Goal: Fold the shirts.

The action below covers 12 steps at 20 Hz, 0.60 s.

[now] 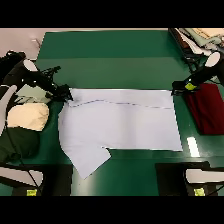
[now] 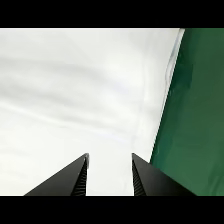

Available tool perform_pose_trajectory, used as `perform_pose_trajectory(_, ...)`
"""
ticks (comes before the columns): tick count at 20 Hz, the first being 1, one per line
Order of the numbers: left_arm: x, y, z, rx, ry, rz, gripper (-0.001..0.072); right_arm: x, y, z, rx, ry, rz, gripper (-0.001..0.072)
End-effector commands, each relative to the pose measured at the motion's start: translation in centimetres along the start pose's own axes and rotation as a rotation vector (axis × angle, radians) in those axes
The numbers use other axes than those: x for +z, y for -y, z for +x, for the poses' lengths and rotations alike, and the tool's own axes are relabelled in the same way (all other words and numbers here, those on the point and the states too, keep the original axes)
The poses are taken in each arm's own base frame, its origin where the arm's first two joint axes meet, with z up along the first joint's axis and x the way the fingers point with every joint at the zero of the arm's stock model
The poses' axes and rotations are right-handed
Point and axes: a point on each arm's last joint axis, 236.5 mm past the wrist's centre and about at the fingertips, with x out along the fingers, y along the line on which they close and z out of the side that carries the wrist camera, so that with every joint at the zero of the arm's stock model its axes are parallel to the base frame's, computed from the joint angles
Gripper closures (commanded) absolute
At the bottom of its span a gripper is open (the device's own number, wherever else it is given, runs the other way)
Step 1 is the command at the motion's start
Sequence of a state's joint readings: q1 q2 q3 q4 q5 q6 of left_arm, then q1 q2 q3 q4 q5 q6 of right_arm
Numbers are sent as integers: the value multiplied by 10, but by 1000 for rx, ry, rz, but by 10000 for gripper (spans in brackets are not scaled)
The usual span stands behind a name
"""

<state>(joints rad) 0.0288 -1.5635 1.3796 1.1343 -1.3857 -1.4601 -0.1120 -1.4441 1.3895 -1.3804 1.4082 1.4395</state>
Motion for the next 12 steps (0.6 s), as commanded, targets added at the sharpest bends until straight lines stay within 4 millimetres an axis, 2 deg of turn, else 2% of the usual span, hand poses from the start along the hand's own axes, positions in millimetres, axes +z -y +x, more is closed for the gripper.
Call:
perform_pose_trajectory(1, -31, -12, -34, 113, 24, 5, 230, -18, -7, -31, 0, 16, -9, 387)
perform_pose_trajectory(2, -52, -14, -41, 136, 33, -1, 230, -23, -10, -41, -1, 36, -16, 387)
perform_pose_trajectory(4, -106, -16, -39, 149, 16, -14, 230, -30, -14, -58, -6, 88, -26, 387)
perform_pose_trajectory(6, -163, -22, -24, 148, -22, -73, 230, -35, -16, -67, -9, 133, -29, 387)
perform_pose_trajectory(8, -211, -28, -4, 143, -62, -136, 230, -38, -22, -68, 10, 173, -25, 386)
perform_pose_trajectory(10, -245, -28, 17, 116, -108, -202, 230, -43, -22, -65, 10, 167, -23, 387)
perform_pose_trajectory(12, -265, -23, 34, 67, -154, -243, 230, -47, -21, -59, 12, 151, -20, 387)
